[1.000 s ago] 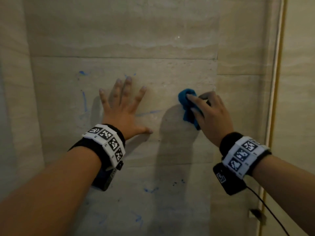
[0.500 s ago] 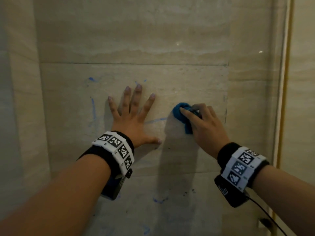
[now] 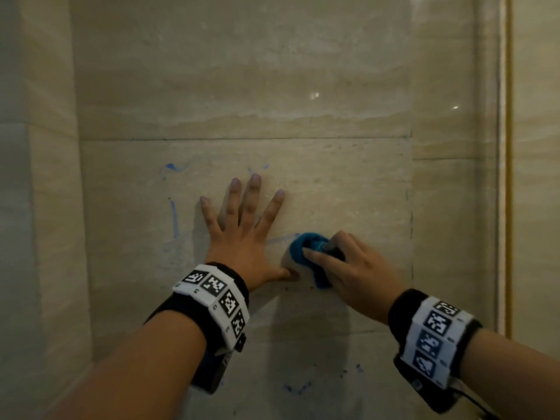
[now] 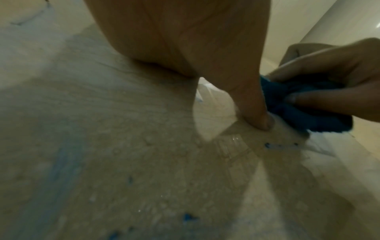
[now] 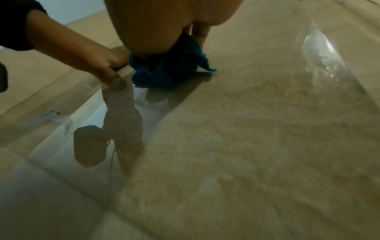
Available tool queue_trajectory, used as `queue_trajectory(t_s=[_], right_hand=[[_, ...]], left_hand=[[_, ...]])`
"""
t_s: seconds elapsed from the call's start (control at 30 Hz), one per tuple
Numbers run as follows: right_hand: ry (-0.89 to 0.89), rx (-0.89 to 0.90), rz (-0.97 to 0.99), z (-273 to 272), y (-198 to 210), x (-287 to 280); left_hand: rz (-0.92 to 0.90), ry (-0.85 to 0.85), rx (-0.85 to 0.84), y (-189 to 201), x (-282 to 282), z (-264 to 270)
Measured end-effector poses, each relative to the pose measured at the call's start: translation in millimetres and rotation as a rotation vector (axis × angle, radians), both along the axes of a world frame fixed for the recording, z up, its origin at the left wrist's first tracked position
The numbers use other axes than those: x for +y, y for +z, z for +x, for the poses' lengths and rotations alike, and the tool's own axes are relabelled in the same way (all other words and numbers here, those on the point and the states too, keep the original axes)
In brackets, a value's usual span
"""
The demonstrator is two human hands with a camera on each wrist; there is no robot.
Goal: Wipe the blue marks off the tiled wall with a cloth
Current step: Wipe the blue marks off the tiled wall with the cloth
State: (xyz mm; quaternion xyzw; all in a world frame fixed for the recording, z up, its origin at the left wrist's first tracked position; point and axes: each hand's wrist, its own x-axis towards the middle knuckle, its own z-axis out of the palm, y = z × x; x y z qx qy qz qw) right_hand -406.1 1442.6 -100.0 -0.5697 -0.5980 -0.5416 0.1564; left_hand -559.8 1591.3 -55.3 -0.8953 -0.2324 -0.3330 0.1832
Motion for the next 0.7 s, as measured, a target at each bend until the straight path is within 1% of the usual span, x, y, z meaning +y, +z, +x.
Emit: queue_trajectory(t_s=[0.03, 0.1, 0.23, 0.3, 0.37, 0.43, 0.5, 0.6, 0.7], right_hand=[[-0.006, -0.006, -0.013, 2, 0, 0], [-0.012, -0.010, 0.024, 2, 9, 1], [-0.007, 0.076, 0.206, -4, 42, 8], [-0.020, 0.086, 0.261, -6, 51, 14], [-0.052, 0.061, 0.278, -6, 52, 18], [-0.070, 0.016, 0.287, -4, 43, 21], [-0.055, -0.024, 0.254, 0, 29, 22], [-0.024, -0.085, 0.113, 6, 8, 15], [-0.005, -0.123, 0.050, 11, 6, 4]], left_hand=[[0.005, -0.002, -0.001, 0, 0, 0], [0.015, -0.006, -0.007, -1, 1, 0], [0.020, 0.008, -0.017, -1, 0, 0], [0.021, 0.016, -0.014, -1, 0, 0], [0.004, 0.013, 0.000, -1, 0, 0], [0.005, 0.016, 0.005, 0, -1, 0], [0.009, 0.017, 0.006, 0, 0, 0], [0.020, 0.018, 0.010, -1, 0, -1], [0.015, 0.013, 0.014, -1, 1, -1]])
